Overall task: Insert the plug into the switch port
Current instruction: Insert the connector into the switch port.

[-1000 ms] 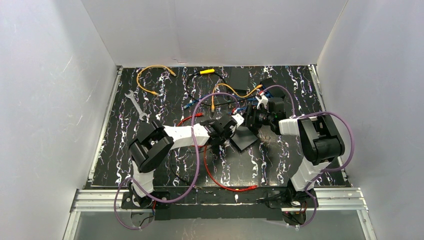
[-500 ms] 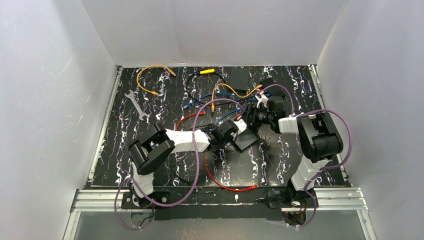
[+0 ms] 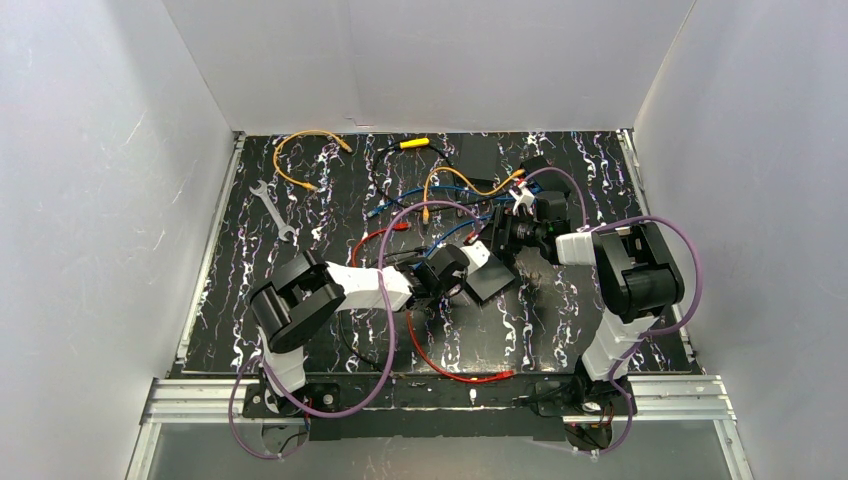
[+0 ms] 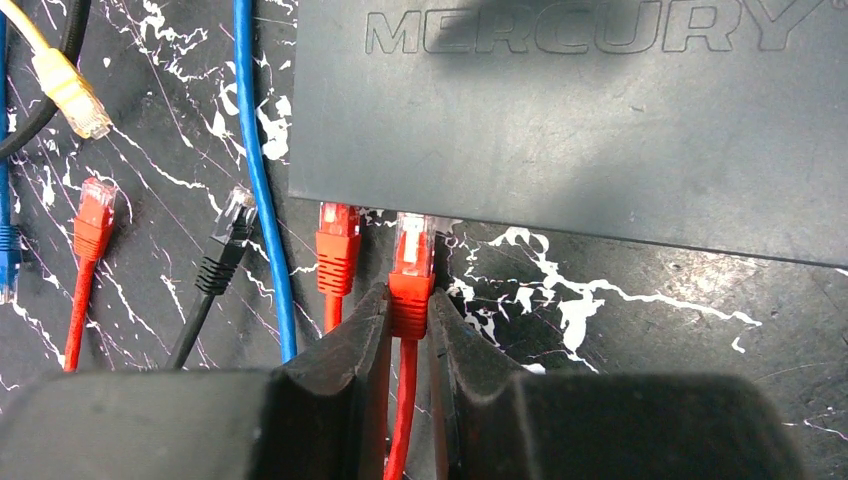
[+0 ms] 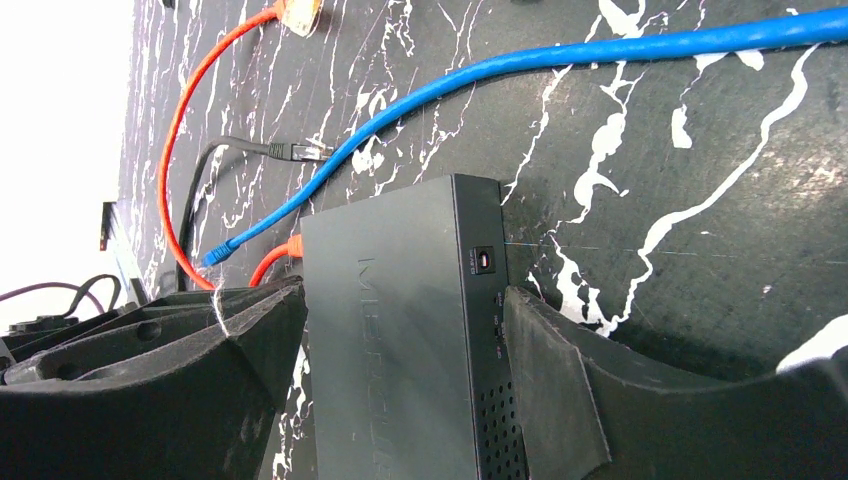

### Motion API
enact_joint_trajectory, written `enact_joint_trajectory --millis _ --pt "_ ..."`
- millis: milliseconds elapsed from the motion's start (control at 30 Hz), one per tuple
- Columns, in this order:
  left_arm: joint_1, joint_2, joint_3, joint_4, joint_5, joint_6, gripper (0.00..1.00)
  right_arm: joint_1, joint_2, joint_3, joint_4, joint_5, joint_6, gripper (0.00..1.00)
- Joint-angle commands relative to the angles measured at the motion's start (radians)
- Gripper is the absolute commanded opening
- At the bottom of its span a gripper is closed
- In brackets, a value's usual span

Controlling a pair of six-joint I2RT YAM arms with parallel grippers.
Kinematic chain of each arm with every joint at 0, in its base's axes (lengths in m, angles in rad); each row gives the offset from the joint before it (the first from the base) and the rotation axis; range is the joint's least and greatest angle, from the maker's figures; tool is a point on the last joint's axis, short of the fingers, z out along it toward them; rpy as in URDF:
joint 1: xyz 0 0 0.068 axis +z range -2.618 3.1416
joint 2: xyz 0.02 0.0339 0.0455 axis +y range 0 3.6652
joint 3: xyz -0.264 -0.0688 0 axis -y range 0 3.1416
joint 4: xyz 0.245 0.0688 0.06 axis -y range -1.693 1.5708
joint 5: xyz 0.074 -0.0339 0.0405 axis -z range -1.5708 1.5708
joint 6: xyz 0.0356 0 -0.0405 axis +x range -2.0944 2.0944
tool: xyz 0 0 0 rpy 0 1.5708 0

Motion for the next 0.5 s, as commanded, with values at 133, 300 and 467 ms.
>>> enact_joint_trajectory --millis 133,300,467 --pt "-0.005 -0.054 -0.012 0.074 0.071 0.008 0.00 0.013 0.051 -0.004 -0.106 0.003 -0.008 0.81" --pt "-0.008 -0.064 -0.020 0.077 0.089 -0.001 0.00 0.013 0.058 -0.002 -0.108 0.003 -0.009 0.81" --pt "-0.005 -0.058 -0.024 0.088 0.050 -0.003 0.00 0.014 0.058 0.000 -0.109 -0.001 -0.010 0.80"
